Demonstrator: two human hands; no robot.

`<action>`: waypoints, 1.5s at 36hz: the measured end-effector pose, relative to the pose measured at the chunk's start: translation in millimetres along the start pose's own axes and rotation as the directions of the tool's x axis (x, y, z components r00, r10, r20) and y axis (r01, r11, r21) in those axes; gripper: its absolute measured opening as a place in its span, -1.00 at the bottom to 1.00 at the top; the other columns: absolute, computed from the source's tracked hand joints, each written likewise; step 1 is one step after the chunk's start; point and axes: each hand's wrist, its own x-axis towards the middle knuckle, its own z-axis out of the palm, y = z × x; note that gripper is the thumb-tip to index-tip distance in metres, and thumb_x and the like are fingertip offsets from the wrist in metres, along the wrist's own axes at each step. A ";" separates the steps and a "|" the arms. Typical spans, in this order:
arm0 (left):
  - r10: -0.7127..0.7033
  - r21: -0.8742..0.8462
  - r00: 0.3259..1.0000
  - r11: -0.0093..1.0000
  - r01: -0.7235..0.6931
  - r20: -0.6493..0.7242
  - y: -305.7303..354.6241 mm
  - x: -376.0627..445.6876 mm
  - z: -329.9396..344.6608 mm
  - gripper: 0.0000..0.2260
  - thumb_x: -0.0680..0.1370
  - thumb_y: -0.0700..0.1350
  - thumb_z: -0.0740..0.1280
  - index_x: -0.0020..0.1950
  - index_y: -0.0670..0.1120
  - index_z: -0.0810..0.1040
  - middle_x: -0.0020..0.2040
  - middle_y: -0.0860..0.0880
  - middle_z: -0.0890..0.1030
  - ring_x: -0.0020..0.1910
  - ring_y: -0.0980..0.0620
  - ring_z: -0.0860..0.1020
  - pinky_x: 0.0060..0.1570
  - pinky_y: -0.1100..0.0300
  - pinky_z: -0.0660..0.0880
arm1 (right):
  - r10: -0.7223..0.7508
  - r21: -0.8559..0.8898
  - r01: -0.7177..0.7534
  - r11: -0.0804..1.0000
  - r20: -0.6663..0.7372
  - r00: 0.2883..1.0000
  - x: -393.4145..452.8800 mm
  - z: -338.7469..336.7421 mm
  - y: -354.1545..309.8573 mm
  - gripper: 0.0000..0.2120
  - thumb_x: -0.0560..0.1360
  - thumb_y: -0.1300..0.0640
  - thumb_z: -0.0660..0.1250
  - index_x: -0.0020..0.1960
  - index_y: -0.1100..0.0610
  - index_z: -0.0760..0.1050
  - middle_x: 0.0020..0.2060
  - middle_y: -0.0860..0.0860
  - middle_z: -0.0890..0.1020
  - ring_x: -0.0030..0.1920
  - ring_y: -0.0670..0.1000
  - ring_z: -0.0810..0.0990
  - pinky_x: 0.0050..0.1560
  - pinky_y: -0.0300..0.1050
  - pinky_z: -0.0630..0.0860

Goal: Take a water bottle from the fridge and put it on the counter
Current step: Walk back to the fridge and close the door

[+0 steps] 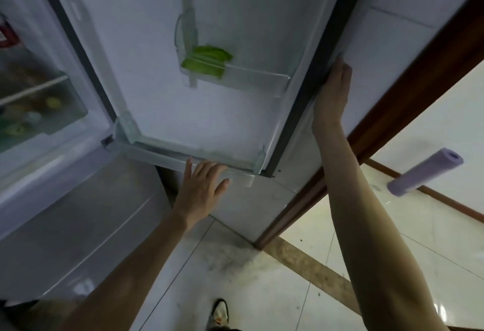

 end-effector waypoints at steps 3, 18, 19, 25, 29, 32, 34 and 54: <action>0.039 -0.037 0.999 0.999 -0.039 -0.005 -9.0 -16.3 -4.1 -0.59 0.69 0.21 0.02 0.31 0.03 0.49 0.22 0.03 0.63 0.30 0.01 0.54 0.57 -0.26 0.11 | -0.006 -0.001 0.006 1.000 -0.018 1.000 -17.8 0.8 -8.5 -0.76 0.73 -0.03 0.02 -0.02 -0.16 0.42 -0.11 -0.18 0.53 -0.06 -0.19 0.54 0.02 -0.18 0.47; -0.127 -0.304 0.990 0.943 0.138 0.057 -105.8 -173.6 -114.1 -0.59 0.70 0.08 0.19 0.23 -0.17 0.70 0.38 -0.09 0.61 0.52 -0.07 0.45 0.52 -0.04 0.36 | -0.427 0.047 0.426 0.903 0.180 0.886 -281.8 -13.6 -33.9 -0.81 0.61 -0.33 0.10 0.14 -0.28 0.31 -0.22 -0.32 0.50 -0.30 -0.14 0.46 -0.31 -0.14 0.47; -0.181 -0.344 0.983 0.921 0.184 0.042 -116.6 -185.2 -123.2 -0.67 0.70 -0.01 0.23 0.25 -0.16 0.69 0.38 -0.08 0.62 0.50 -0.07 0.47 0.51 -0.06 0.37 | -0.463 0.072 0.460 0.885 0.235 0.855 -301.7 -6.2 -36.8 -0.75 0.60 -0.35 0.10 0.22 -0.31 0.28 -0.15 -0.34 0.49 -0.27 -0.10 0.48 -0.31 -0.10 0.49; -0.588 -0.597 0.773 0.717 0.359 -0.240 -182.3 -228.8 -223.3 -0.66 0.66 0.21 0.20 0.25 0.09 0.62 0.11 0.30 0.67 0.12 0.30 0.62 0.10 0.38 0.51 | -0.684 0.286 0.625 0.726 0.394 0.614 -400.6 67.5 -63.1 -0.25 0.61 -0.01 0.30 0.59 0.26 -0.03 0.55 0.00 0.30 0.51 -0.10 0.37 0.44 -0.20 0.41; -0.811 -0.812 0.395 0.540 0.222 -0.432 -243.2 -250.1 -308.6 -0.80 0.64 0.06 0.29 0.24 0.10 0.57 0.09 0.30 0.64 0.14 0.29 0.60 0.21 0.31 0.53 | -0.747 0.314 0.702 0.639 0.472 0.468 -449.6 134.8 -85.0 0.03 0.43 0.05 0.48 0.66 -0.05 -0.14 0.62 0.29 0.06 0.66 0.29 0.08 0.64 0.22 0.15; -0.908 -0.933 0.296 0.341 0.113 -0.296 -290.5 -260.5 -367.8 -0.63 0.68 0.08 0.24 0.49 0.07 0.39 0.43 0.10 0.47 0.45 0.06 0.43 0.52 -0.11 0.34 | -0.829 0.320 0.789 0.524 0.405 0.386 -486.5 190.8 -96.1 0.09 0.36 0.07 0.47 0.66 -0.05 -0.16 0.66 0.18 -0.03 0.68 0.23 -0.04 0.67 0.15 0.01; -0.922 -0.964 0.330 0.246 0.104 -0.200 -313.3 -261.7 -400.0 -0.50 0.69 0.18 0.17 0.61 0.11 0.24 0.61 0.10 0.29 0.56 0.05 0.27 0.57 -0.24 0.19 | -0.833 0.294 0.801 0.522 0.378 0.405 -511.3 228.6 -101.3 0.06 0.32 0.08 0.45 0.65 0.02 -0.10 0.61 0.32 0.02 0.64 0.38 0.01 0.63 0.33 0.03; -0.807 -0.980 0.591 0.126 0.155 -0.010 -354.1 -243.2 -457.2 -0.47 0.64 0.30 0.17 0.43 0.00 0.57 0.49 -0.05 0.52 0.51 -0.08 0.42 0.58 -0.06 0.28 | -0.760 -0.003 0.864 0.503 0.475 0.444 -585.7 444.3 -126.5 0.09 0.32 -0.12 0.50 0.66 0.04 -0.05 0.60 0.29 0.06 0.57 0.46 0.12 0.53 0.47 0.10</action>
